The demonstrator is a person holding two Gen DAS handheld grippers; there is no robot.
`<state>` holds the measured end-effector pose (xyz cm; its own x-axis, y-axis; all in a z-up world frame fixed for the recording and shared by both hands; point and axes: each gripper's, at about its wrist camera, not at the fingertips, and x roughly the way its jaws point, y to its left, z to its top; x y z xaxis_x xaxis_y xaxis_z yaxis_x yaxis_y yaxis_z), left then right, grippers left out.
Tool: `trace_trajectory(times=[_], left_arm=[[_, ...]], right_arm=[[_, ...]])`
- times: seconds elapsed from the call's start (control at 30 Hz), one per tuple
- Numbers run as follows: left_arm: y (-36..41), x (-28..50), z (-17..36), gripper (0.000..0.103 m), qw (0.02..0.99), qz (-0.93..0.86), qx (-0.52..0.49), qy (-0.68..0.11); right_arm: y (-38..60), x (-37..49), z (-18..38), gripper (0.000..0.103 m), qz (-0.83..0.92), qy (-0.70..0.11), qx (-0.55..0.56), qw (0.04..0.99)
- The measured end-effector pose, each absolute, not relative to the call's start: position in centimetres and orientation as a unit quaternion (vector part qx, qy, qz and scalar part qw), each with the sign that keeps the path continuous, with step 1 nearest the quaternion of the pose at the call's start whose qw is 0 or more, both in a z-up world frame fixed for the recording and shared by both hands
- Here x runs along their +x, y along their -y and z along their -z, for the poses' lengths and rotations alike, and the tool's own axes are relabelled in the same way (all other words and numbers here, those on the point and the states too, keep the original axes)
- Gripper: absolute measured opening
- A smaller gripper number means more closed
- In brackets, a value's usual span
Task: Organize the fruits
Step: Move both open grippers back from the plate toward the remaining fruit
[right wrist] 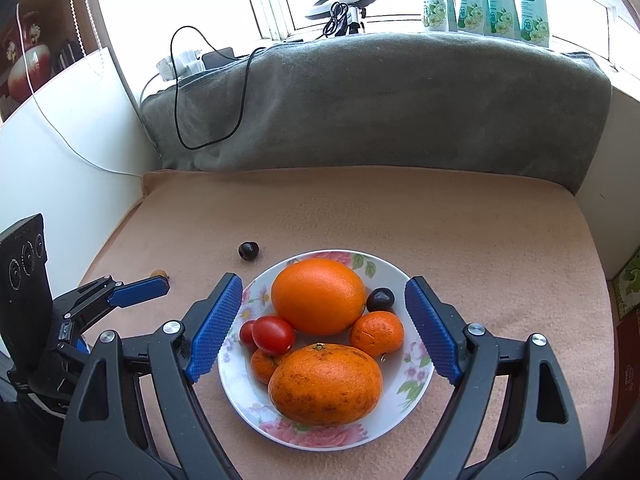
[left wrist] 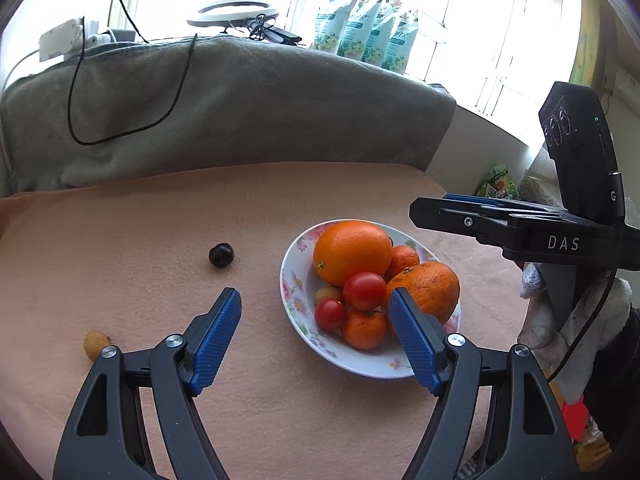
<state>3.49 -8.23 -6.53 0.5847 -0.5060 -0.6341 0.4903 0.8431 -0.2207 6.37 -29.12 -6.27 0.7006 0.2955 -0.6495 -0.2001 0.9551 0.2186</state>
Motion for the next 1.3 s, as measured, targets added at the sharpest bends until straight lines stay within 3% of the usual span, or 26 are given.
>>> trace_trajectory(times=[0.53, 1.07, 1.3], left_arm=[[5.4, 3.5, 6.8, 0.076, 0.904, 0.238, -0.012, -0.356], [-2.4, 3.0, 7.4, 0.077, 0.923, 0.14, -0.026, -0.358], [-5.5, 1.2, 7.4, 0.076, 0.929, 0.112, -0.046, -0.349]], right_arm=[[28.2, 5.2, 6.1, 0.086, -0.115, -0.35, 0.049, 0.928], [26.6, 5.6, 5.3, 0.086, -0.099, -0.344, 0.017, 0.934], [26.3, 5.9, 4.5, 0.086, -0.136, -0.34, 0.056, 0.929]])
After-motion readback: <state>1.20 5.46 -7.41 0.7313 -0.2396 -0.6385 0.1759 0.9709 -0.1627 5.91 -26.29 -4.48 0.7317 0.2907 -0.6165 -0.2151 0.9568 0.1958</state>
